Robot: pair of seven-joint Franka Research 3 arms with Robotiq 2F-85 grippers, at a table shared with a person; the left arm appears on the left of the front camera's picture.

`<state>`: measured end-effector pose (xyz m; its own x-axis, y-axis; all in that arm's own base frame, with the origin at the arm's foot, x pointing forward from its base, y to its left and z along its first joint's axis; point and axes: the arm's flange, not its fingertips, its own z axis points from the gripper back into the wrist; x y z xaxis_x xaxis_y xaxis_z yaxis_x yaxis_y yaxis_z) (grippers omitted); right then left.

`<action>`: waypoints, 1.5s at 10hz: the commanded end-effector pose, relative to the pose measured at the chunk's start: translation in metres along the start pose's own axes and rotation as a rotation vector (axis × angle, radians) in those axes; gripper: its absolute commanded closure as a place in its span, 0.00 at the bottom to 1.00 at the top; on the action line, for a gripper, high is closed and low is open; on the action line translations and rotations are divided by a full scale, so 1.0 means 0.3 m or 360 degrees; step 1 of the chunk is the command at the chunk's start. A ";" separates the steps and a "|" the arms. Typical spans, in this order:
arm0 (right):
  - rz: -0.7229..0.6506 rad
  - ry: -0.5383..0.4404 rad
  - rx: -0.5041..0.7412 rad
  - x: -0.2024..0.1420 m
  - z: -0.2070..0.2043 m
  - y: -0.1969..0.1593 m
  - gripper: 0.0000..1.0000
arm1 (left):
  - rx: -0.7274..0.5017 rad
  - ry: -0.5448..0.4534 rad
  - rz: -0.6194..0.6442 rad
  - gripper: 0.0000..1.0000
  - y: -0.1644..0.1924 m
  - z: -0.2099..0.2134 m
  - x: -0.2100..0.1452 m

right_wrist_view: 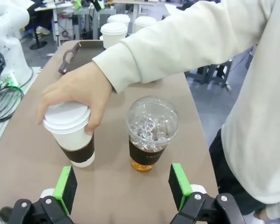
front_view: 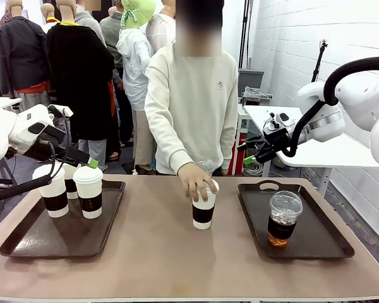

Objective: Distribute the coffee onto the tray.
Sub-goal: Pick up another iced Americano from the middle of the table and place it on the right Handle tray.

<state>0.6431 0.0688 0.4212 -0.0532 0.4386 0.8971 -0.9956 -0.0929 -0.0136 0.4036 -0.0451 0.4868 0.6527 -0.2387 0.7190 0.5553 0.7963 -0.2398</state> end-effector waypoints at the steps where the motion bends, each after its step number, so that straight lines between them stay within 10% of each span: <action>1: -0.0029 0.0041 0.0023 0.027 0.044 -0.005 0.00 | -0.0028 -0.0005 0.0006 0.00 0.008 -0.006 -0.002; 15: -0.0081 0.0047 -0.0060 0.000 0.030 -0.006 0.00 | -0.0028 -0.0005 0.0006 0.00 0.008 -0.006 -0.002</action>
<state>0.6382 0.0498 0.4291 -0.0152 0.4670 0.8841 -0.9988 -0.0492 0.0088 0.4035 -0.0451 0.4868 0.6531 -0.2389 0.7186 0.5554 0.7962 -0.2400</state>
